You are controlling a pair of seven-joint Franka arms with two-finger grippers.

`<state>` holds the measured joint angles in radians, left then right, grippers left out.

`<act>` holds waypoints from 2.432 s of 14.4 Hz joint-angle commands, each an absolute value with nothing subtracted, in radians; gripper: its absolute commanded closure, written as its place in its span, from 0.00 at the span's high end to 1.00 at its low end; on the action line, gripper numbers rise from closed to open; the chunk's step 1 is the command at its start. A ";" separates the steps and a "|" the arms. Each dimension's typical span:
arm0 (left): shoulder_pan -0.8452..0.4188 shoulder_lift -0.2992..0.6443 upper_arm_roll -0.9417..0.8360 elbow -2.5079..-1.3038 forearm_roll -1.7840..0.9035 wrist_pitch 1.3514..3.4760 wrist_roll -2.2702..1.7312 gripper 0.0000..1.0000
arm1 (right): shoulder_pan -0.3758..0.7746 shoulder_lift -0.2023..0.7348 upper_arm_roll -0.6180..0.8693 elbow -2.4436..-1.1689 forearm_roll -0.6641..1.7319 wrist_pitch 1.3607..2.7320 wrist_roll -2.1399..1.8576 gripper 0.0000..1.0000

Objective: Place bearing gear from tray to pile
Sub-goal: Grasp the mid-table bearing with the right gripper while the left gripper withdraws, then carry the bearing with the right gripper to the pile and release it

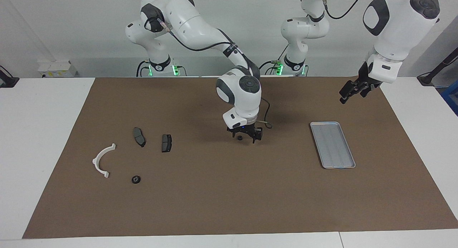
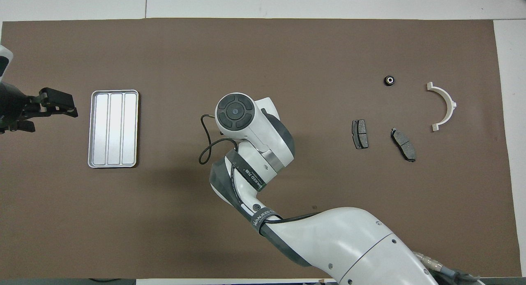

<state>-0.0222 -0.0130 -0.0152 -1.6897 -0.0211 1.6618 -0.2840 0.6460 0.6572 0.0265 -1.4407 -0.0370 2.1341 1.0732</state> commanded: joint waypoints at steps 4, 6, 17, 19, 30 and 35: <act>-0.040 -0.012 -0.005 -1.689 -0.014 1.629 -0.270 1.00 | 0.643 0.666 0.026 -1.491 -0.060 2.175 1.095 1.00; -0.040 -0.014 -0.006 -1.689 -0.014 1.628 -0.270 1.00 | 0.644 0.661 0.026 -1.509 -0.055 2.178 1.092 1.00; -0.041 -0.014 -0.006 -1.689 -0.014 1.628 -0.272 1.00 | 0.627 0.655 0.028 -1.496 -0.038 2.125 1.086 0.12; -0.041 -0.014 -0.006 -1.689 -0.014 1.629 -0.272 1.00 | 0.626 0.657 0.028 -1.496 -0.038 2.128 1.086 0.00; -0.041 -0.014 -0.006 -1.689 -0.014 1.628 -0.271 1.00 | 0.581 0.655 0.028 -1.390 -0.017 1.956 1.006 0.00; -0.041 -0.014 -0.006 -1.689 -0.014 1.628 -0.270 1.00 | 0.462 0.621 0.026 -1.361 -0.005 1.905 0.778 0.00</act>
<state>-0.0256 -0.0122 -0.0173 -1.6889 -0.0211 1.6396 -0.2736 0.5274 0.6446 0.0157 -1.3640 -0.0213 1.9262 0.8940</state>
